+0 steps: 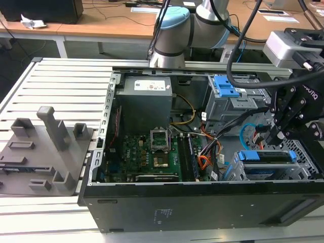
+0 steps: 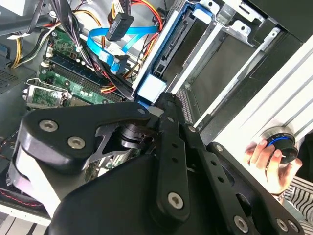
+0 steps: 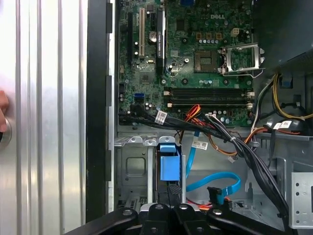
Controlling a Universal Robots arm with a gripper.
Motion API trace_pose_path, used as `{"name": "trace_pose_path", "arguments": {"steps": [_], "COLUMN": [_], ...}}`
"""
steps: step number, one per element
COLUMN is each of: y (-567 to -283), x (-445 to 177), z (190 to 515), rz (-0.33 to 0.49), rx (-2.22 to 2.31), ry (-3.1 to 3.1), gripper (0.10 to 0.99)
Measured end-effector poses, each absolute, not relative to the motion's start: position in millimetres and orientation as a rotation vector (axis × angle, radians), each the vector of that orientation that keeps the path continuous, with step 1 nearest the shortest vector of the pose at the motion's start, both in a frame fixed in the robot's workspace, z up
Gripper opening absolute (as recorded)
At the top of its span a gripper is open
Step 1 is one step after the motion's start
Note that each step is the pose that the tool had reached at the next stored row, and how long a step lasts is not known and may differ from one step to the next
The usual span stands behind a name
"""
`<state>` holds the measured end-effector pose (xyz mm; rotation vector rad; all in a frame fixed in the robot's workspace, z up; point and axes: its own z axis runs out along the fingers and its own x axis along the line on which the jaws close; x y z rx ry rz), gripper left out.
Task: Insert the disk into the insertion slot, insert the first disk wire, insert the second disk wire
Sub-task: 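Insert the disk into the insertion slot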
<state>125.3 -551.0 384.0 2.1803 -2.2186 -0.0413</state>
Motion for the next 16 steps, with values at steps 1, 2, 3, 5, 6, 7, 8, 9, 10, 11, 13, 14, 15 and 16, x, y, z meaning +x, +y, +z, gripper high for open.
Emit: {"name": "trace_pose_path", "arguments": {"steps": [1,2,3,5,6,7,8,9,10,11,13,14,15,16], "y": [-551.0,-551.0,-551.0,-551.0,-551.0,-551.0,-551.0,-551.0,-551.0,-551.0,-551.1,-551.0,-551.0,-551.0], "x": [125.3,125.3,125.3,125.3,125.3,125.3,125.5,126.7,127.9,128.9,129.8,129.8,130.0,130.0], "z": [382.3,378.8,375.6,370.8,369.7,368.7,367.2,365.2,363.9,363.1,362.6,362.5,362.4,362.4], "rz": [-0.041,-0.041,-0.041,-0.041,-0.041,-0.041,-0.041,-0.041,-0.041,-0.041,-0.041,-0.041,-0.041,-0.041], "rx": [2.18,2.18,2.18,2.18,2.18,2.18,2.18,2.18,2.18,2.18,2.18,2.18,2.18,2.18], "ry": [-2.219,-2.219,-2.219,-2.219,-2.219,-2.219,-2.219,-2.218,-2.219,-2.219,-2.219,-2.219,-2.219,-2.219], "gripper": [0.106,0.106,0.106,0.106,0.106,0.106,0.106,0.106,0.106,0.106,0.106,0.106,0.106,0.106]}}
